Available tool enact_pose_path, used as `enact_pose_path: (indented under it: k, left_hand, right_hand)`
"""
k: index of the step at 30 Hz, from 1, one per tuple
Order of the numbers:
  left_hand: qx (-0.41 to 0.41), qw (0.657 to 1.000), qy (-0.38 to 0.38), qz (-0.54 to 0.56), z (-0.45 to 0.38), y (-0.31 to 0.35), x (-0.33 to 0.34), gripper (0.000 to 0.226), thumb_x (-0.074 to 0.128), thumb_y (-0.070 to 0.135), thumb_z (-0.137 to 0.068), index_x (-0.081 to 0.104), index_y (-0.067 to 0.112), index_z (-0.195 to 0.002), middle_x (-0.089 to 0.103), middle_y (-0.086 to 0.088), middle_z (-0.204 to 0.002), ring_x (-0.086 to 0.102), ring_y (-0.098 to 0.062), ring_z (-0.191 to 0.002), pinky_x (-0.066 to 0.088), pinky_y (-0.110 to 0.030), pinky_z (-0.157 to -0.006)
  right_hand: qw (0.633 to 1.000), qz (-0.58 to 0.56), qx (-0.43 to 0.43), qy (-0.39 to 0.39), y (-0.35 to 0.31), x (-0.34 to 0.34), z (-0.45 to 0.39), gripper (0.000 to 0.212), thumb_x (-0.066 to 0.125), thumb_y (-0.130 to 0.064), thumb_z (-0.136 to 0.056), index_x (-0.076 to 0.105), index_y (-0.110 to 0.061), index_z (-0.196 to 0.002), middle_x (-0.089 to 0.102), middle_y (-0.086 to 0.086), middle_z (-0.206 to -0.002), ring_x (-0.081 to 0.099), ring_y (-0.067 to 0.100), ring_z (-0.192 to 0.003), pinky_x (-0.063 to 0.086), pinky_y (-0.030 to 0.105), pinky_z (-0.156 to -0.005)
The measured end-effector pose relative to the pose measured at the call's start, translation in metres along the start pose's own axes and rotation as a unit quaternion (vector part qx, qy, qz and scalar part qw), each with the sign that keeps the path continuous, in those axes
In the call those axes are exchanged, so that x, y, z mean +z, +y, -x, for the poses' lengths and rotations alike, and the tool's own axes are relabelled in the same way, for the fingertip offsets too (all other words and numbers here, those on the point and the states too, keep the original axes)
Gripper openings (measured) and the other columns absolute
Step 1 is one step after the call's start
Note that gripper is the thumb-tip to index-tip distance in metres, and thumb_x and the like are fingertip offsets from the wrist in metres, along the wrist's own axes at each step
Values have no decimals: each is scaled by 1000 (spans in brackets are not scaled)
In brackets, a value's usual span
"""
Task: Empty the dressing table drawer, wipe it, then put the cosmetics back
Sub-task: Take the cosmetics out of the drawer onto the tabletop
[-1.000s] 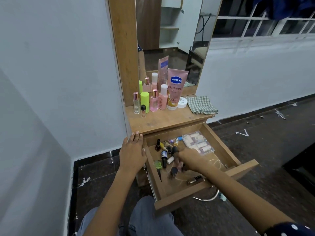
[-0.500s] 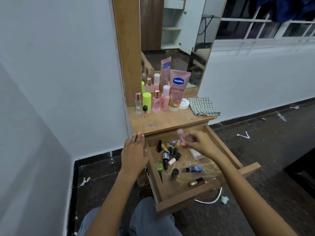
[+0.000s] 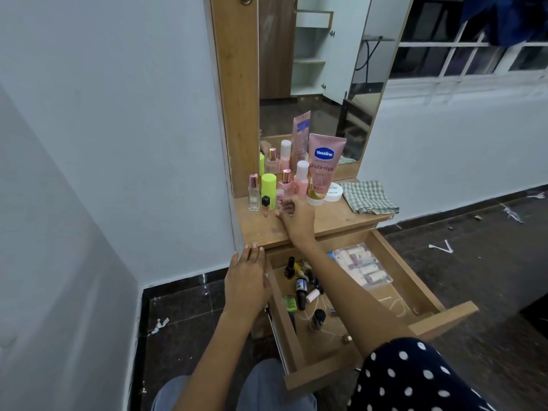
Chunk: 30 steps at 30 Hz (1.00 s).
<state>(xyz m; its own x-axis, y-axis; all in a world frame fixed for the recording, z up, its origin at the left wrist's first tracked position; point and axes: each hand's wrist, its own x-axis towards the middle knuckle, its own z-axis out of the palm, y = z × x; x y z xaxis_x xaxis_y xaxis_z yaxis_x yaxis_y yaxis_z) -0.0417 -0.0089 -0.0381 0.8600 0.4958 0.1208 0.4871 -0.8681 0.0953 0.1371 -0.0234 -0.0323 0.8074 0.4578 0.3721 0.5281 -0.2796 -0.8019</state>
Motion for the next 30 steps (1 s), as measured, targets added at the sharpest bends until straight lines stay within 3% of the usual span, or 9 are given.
enact_pose_path:
  k: [10, 13, 15, 18, 20, 22, 25, 27, 30]
  left_hand:
    - [-1, 1000, 4, 4, 1, 1, -1, 60, 38, 25, -96, 17, 11, -150, 17, -7, -158, 13, -21, -145, 9, -35, -118]
    - [2, 1000, 8, 10, 2, 0, 0, 59, 38, 25, -96, 18, 11, -150, 19, -6, -157, 13, -20, -145, 9, -35, -118]
    - [5, 1000, 11, 16, 2, -1, 1, 59, 38, 24, -96, 18, 11, -150, 19, -6, -157, 13, -20, -145, 8, -35, -118]
    - [8, 1000, 12, 18, 2, -1, 2, 59, 36, 25, -96, 17, 11, -150, 18, -6, -158, 13, -20, -145, 8, -35, -118]
    - [7, 1000, 12, 19, 2, -1, 2, 58, 35, 25, -97, 16, 11, -150, 17, -6, -158, 12, -20, -146, 8, -35, -118]
    - [7, 1000, 10, 17, 2, 0, 3, 58, 34, 26, -97, 16, 11, -151, 16, -6, -158, 12, -19, -146, 7, -35, -118]
    - [5, 1000, 10, 23, 3, 0, 2, 58, 35, 26, -97, 16, 11, -151, 16, -6, -158, 12, -20, -146, 7, -35, -118]
    - [3, 1000, 8, 23, 3, 0, 1, 58, 35, 26, -97, 17, 11, -151, 16, -6, -158, 12, -19, -146, 7, -35, -118]
    - [2, 1000, 7, 19, 3, 1, 0, 58, 34, 26, -97, 17, 11, -151, 16, -5, -158, 12, -19, -146, 7, -35, -118]
  right_hand:
    - [997, -46, 33, -50, 3, 2, -2, 35, 78, 3, -70, 62, -3, -100, 68, 10, -100, 65, 18, -92, 56, 29, -81]
    - [997, -38, 37, -64, 7, -23, 2, 36, 74, 3, -75, 62, -3, -108, 67, 9, -99, 65, 15, -87, 54, 19, -76]
    - [997, -8, 17, -72, 13, -47, 11, 28, 76, -3, -75, 66, -8, -100, 66, 0, -86, 62, 4, -73, 51, 11, -69]
    - [989, 25, -18, -147, 29, -83, 28, 19, 79, -9, -74, 69, -12, -90, 68, -5, -78, 61, -1, -66, 50, 11, -67]
    - [976, 73, -43, -202, 44, -101, 40, 15, 76, -9, -77, 70, -14, -90, 69, -7, -79, 63, -3, -70, 49, 11, -67]
    - [956, 172, -72, -225, 61, -109, 48, 17, 70, -7, -80, 71, -19, -93, 71, -7, -87, 64, -1, -78, 50, 19, -70]
    - [902, 329, -94, -263, 84, -104, 58, 37, 58, -1, -78, 65, -19, -109, 68, -2, -110, 63, 18, -101, 52, 36, -82]
    - [873, 365, -101, -307, 93, -95, 63, 48, 52, 3, -77, 59, -19, -120, 64, 3, -119, 59, 24, -109, 51, 39, -86]
    - [854, 395, -128, -315, 94, -91, 66, 46, 52, 4, -81, 58, -17, -121, 60, 6, -122, 54, 27, -115, 48, 39, -87]
